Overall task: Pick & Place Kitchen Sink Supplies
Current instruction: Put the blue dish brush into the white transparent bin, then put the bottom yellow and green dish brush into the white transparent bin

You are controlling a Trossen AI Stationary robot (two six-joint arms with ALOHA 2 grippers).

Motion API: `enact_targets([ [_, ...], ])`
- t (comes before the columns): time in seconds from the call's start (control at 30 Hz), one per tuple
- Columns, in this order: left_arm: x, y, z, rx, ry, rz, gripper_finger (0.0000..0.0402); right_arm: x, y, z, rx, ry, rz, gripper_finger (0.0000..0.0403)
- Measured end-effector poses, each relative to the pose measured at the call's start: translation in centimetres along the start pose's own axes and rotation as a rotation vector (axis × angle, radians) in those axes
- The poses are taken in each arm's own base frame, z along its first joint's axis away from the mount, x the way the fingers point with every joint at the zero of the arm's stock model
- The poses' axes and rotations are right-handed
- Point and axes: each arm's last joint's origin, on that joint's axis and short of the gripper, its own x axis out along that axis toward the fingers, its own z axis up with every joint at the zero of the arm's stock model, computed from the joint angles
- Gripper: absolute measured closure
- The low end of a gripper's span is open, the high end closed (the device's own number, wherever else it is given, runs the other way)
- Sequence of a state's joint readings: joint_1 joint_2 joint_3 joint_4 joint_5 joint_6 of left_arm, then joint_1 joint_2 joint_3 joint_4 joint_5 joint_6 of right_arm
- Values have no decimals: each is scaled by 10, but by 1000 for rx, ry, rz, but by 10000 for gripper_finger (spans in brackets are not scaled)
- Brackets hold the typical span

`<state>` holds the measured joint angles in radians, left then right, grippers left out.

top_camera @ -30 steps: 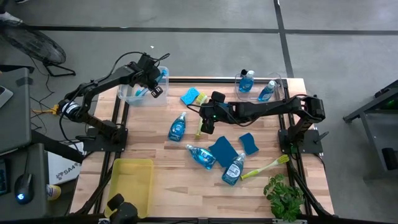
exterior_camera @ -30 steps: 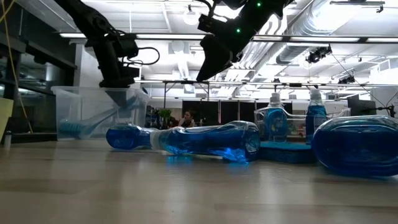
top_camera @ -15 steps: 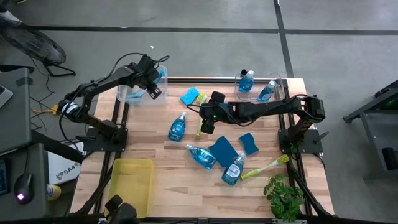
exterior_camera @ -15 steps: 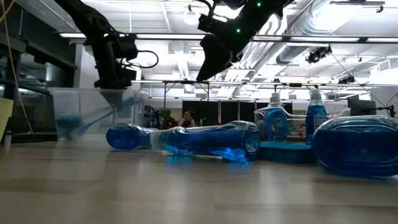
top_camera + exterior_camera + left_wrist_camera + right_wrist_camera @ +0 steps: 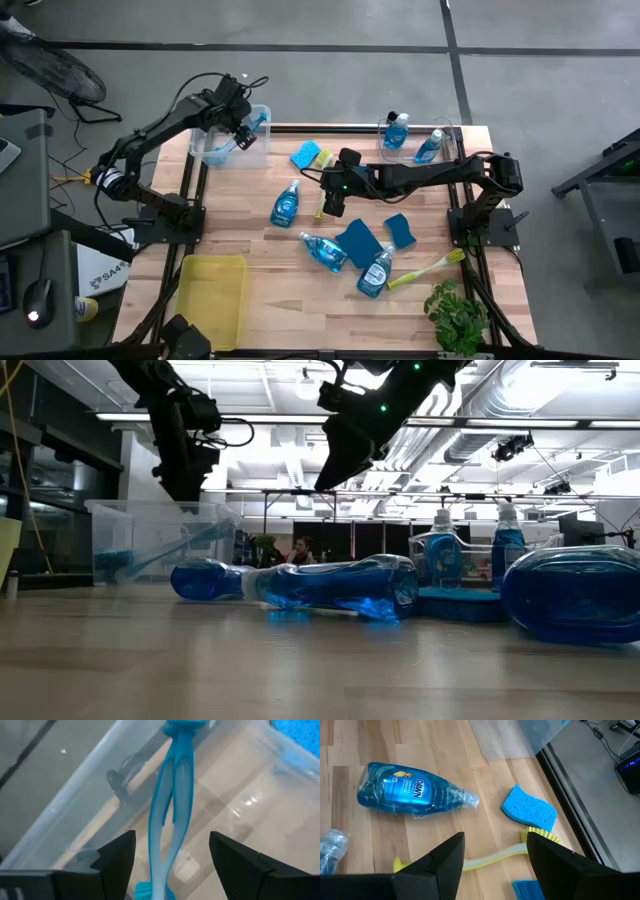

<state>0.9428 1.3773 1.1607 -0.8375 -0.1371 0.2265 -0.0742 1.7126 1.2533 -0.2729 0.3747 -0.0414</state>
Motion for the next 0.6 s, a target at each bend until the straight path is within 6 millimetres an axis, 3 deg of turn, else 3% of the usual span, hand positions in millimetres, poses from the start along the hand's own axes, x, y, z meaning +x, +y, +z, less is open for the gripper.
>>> enact_targets([
  [0.4,-12,-8,11,0,-80,-141,153,1,-2,-5,10,48,-36,194],
  [0.6,-22,-12,15,23,-152,-122,153,5,-13,-6,203,59,-42,194],
])
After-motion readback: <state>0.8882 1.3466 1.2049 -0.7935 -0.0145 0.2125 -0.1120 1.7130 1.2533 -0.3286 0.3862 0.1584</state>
